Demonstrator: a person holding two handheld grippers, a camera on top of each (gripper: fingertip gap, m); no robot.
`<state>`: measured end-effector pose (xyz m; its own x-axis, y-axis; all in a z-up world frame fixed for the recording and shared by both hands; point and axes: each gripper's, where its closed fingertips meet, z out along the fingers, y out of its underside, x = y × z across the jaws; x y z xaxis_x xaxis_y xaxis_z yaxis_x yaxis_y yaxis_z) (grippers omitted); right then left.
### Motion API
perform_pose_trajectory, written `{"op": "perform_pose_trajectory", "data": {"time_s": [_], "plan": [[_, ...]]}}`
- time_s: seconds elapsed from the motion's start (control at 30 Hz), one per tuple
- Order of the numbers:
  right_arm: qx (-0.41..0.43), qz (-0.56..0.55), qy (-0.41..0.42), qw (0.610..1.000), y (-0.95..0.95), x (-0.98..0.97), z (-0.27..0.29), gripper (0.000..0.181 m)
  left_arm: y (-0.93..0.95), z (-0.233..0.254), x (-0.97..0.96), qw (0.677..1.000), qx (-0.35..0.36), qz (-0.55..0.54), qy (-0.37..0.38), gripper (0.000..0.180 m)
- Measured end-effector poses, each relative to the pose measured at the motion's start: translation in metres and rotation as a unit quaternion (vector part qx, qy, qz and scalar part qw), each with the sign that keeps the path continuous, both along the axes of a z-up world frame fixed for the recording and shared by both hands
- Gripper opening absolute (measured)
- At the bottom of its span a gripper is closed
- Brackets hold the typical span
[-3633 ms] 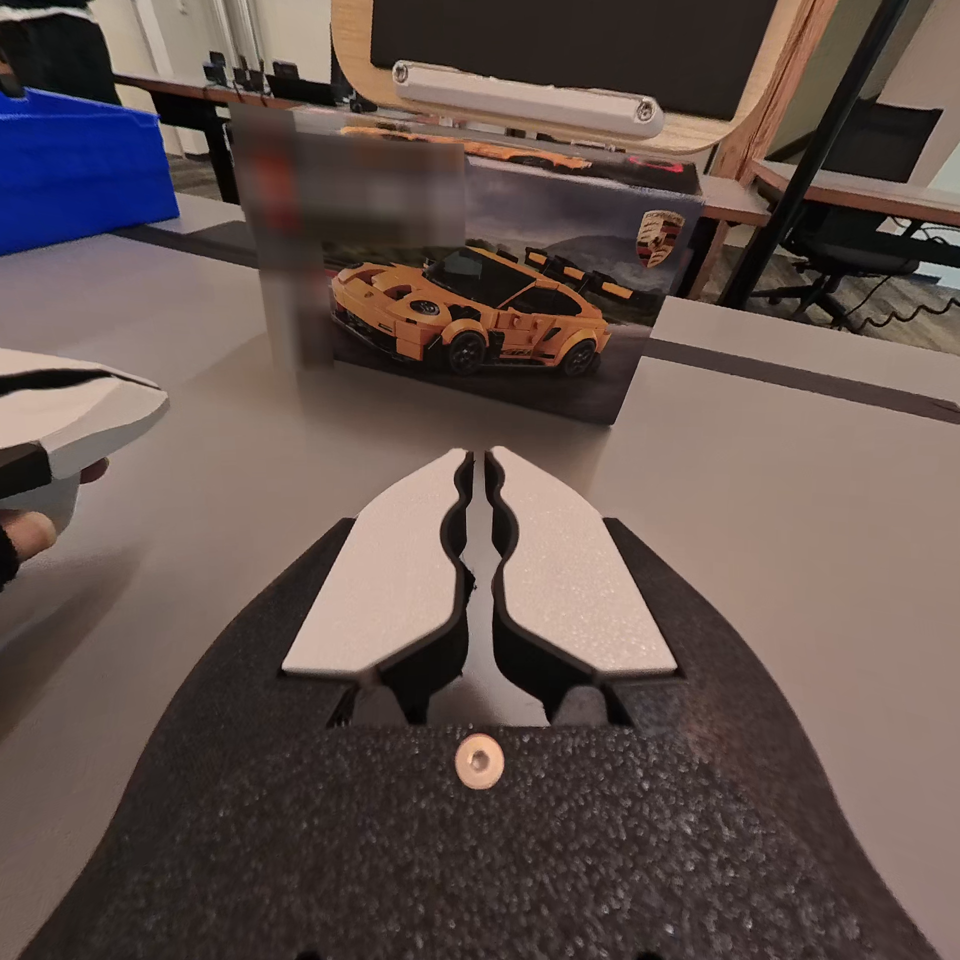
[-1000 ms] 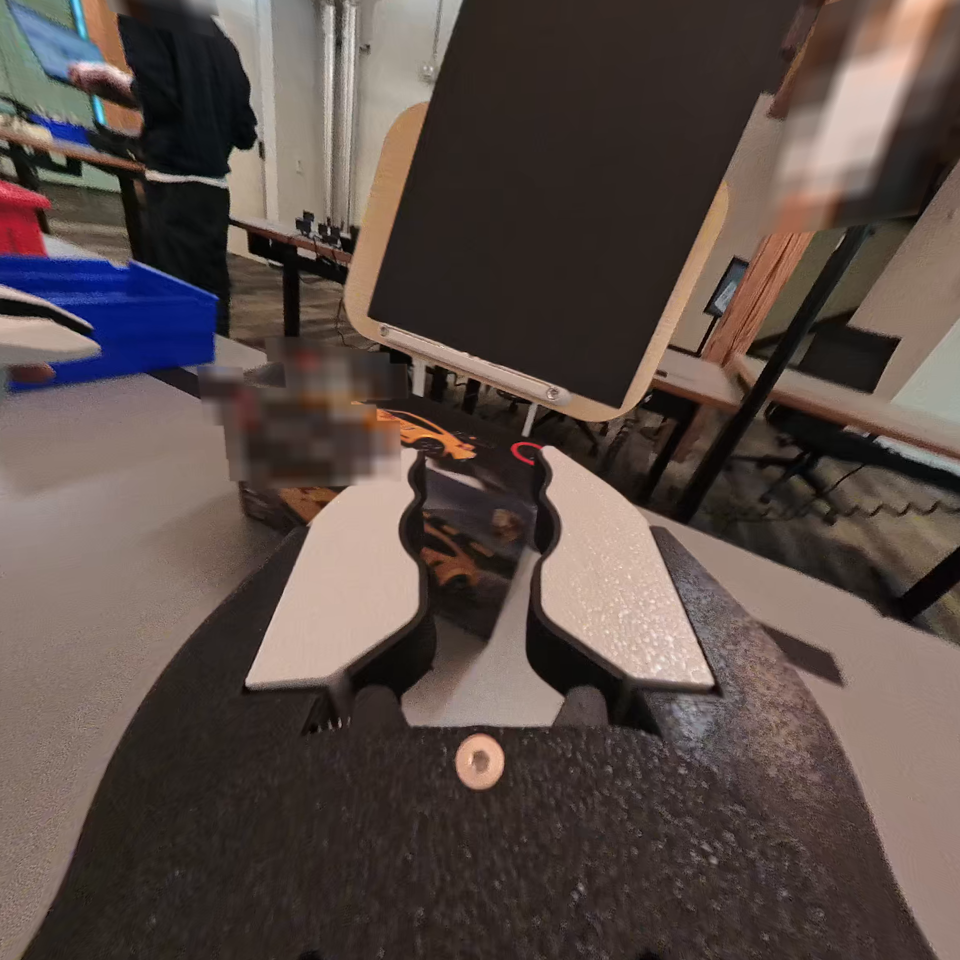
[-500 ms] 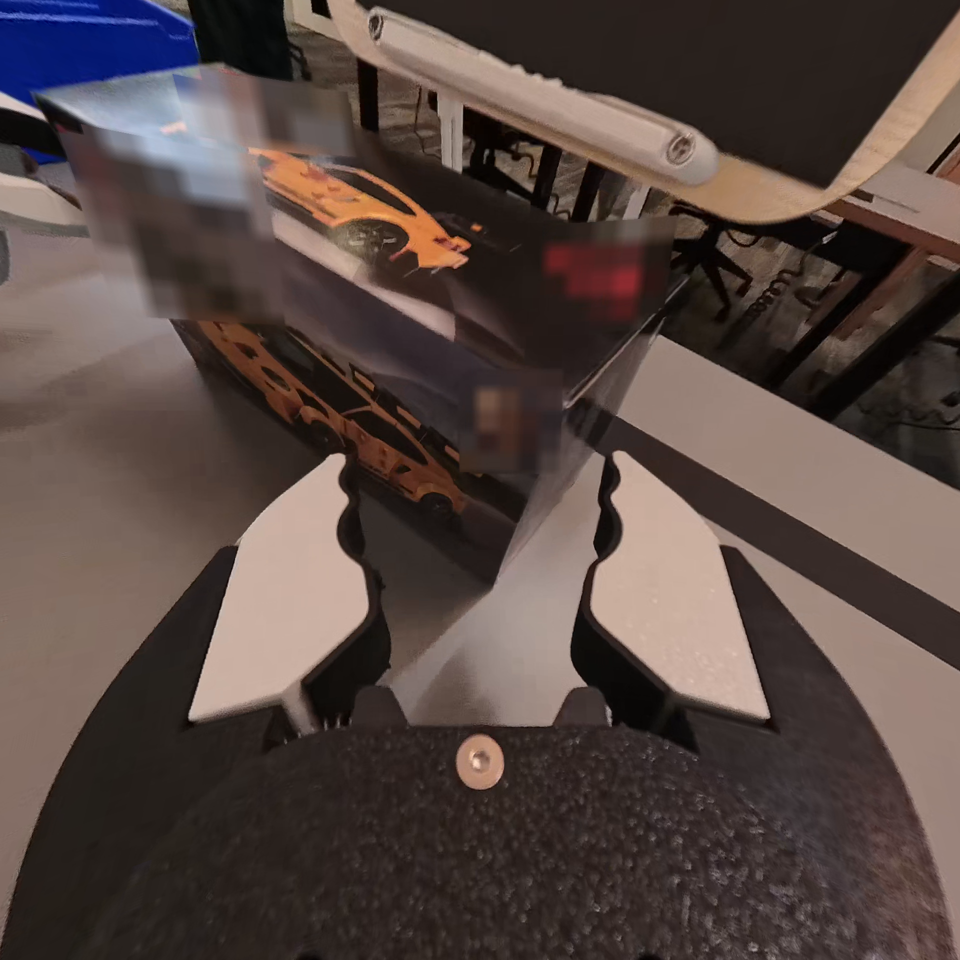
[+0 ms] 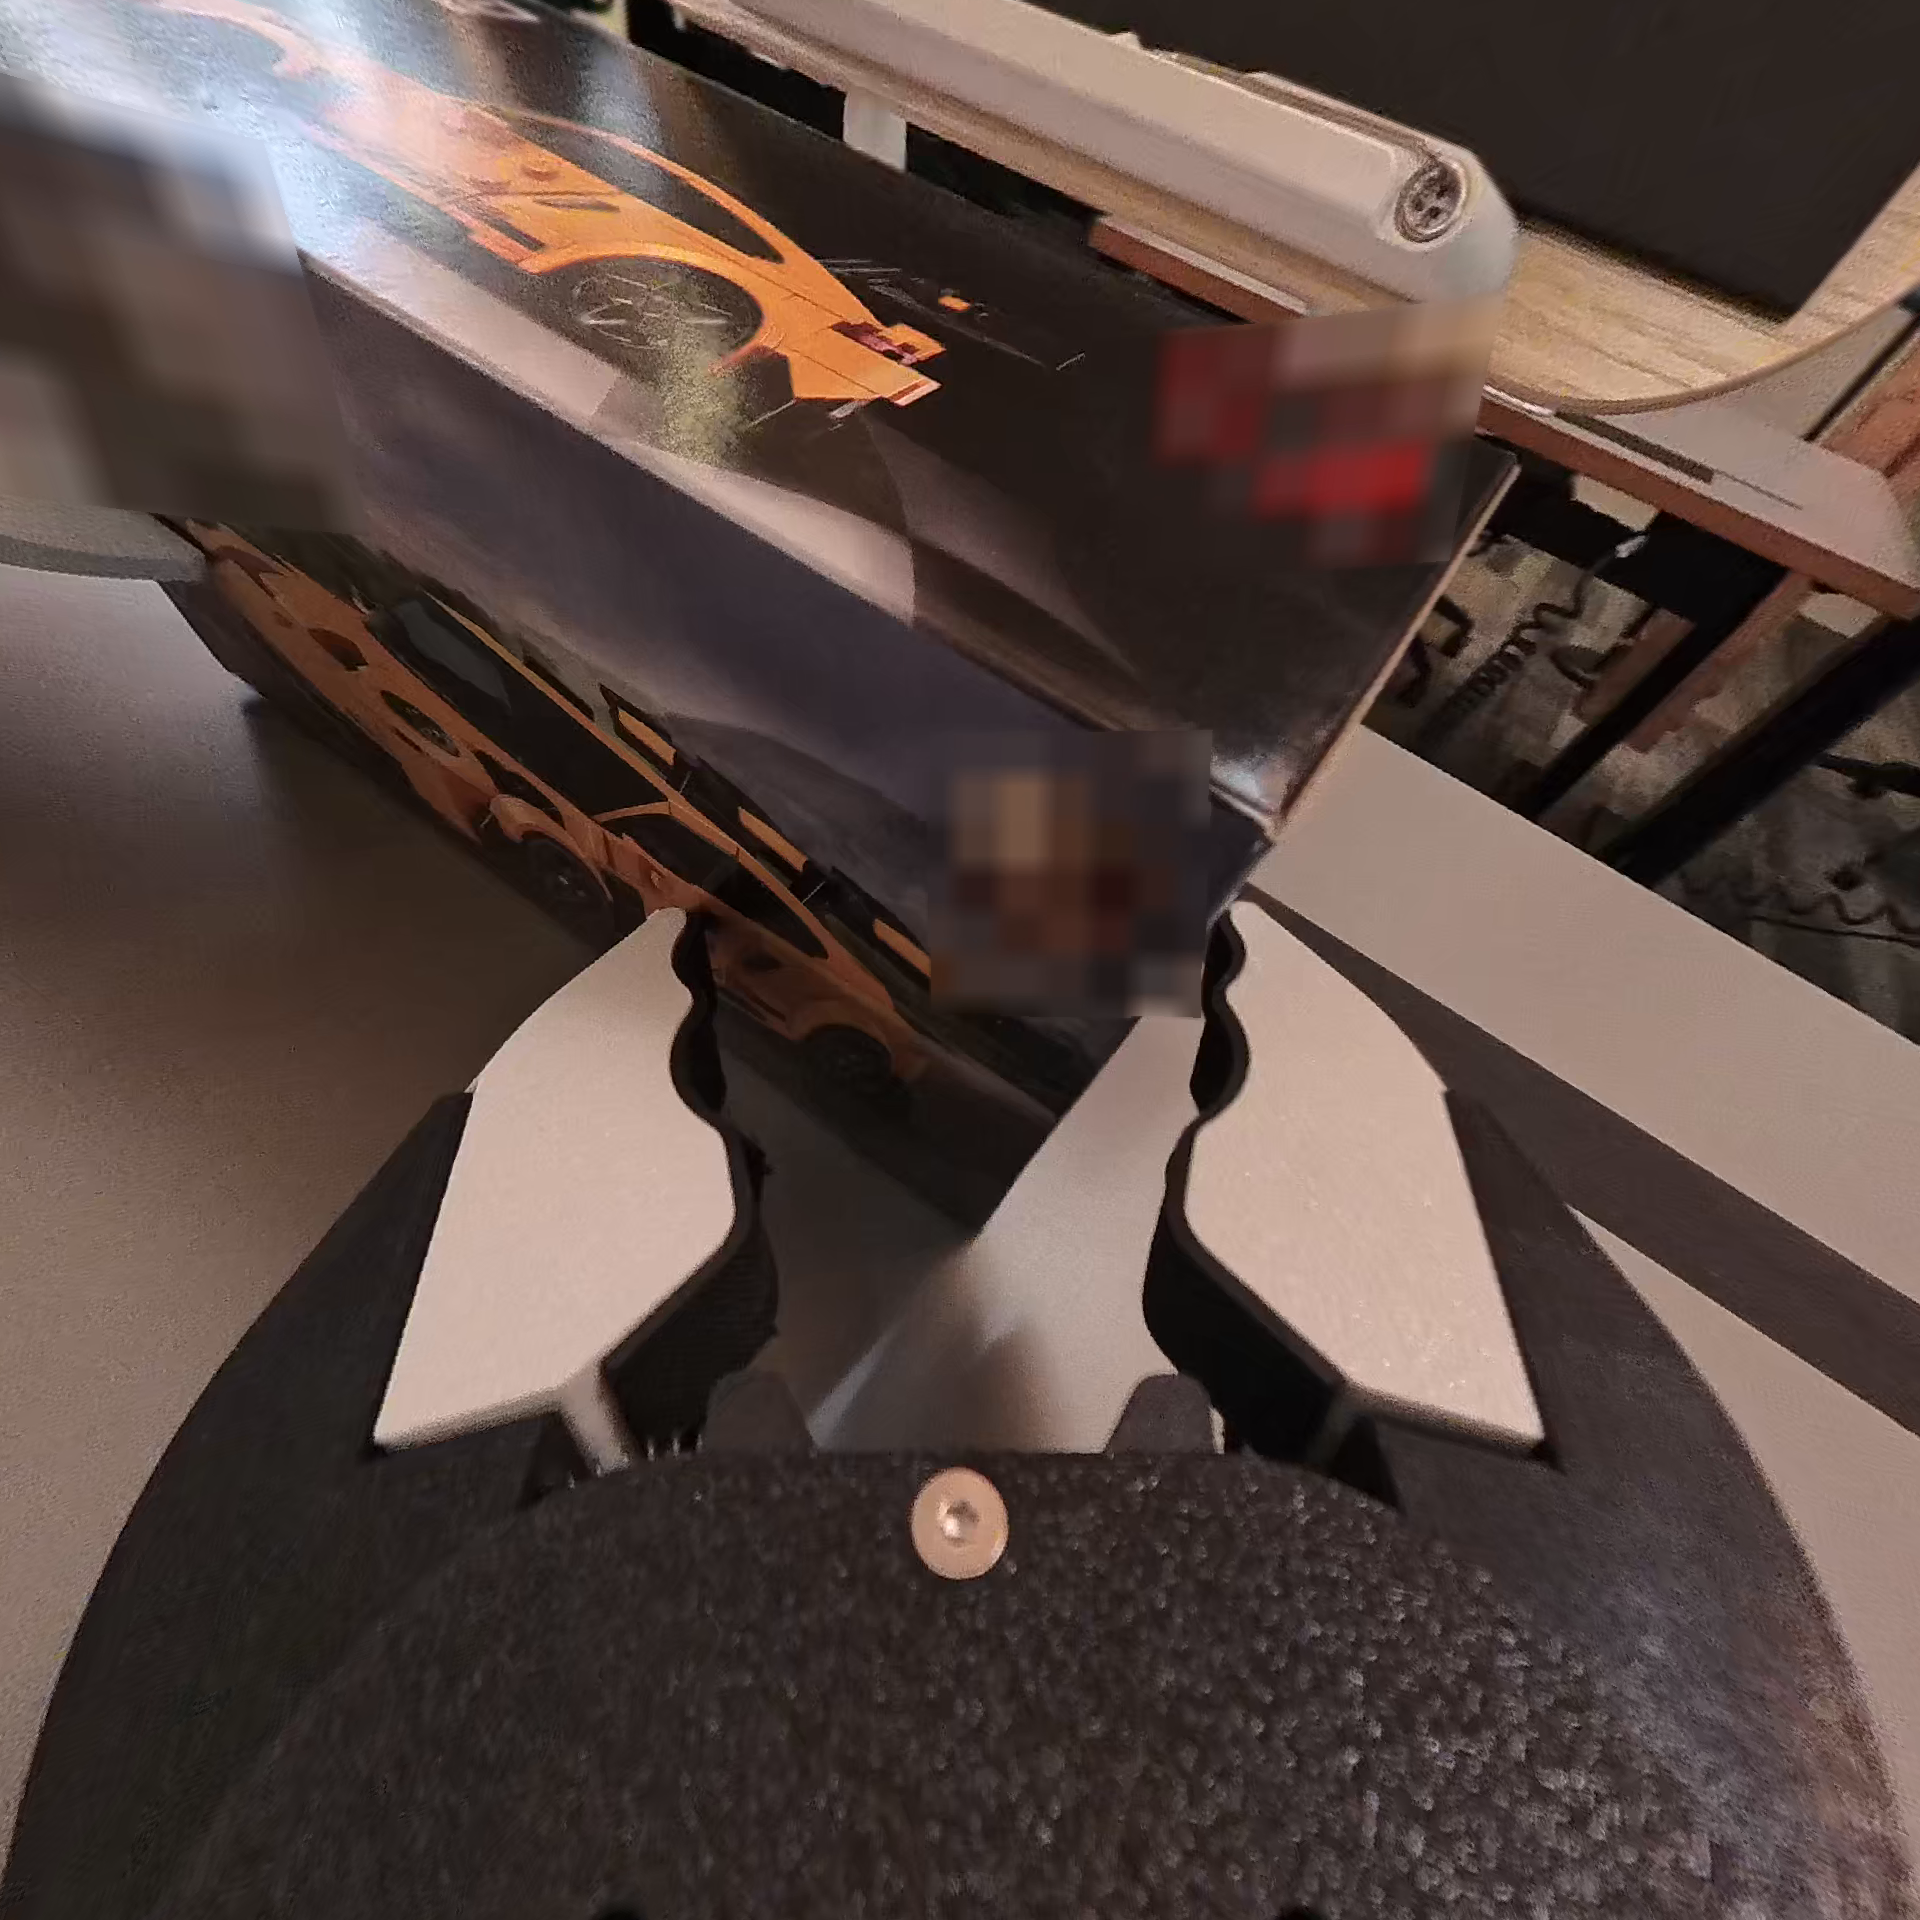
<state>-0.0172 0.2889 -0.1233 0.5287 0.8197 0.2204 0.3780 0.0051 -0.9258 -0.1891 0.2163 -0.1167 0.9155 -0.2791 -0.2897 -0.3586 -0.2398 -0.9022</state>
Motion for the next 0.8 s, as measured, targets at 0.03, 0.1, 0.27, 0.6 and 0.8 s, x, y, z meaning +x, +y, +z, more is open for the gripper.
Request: {"op": "perform_pose_trajectory", "data": {"time_s": [0.03,0.1,0.27,0.6,0.8], "plan": [[-0.005,0.011,0.002,1.000,-0.001,0.001,0.000,0.090,-0.005,0.002,0.002,1.000,0.003,0.008,0.005,0.085],[-0.016,0.032,0.010,0.999,-0.001,0.004,0.001,0.090,-0.015,0.009,0.009,1.000,0.008,0.023,0.018,0.084],[-0.049,0.036,0.032,0.998,0.016,0.027,0.009,0.079,-0.056,0.022,0.049,1.000,0.011,0.011,-0.001,0.066],[-0.050,-0.012,0.021,0.998,0.005,0.080,0.035,0.066,-0.104,0.042,0.095,0.983,0.006,-0.151,-0.106,0.036],[-0.093,0.080,0.012,0.992,-0.086,0.048,0.025,0.090,-0.076,0.005,0.111,0.968,-0.069,-0.210,-0.117,0.070]]}}
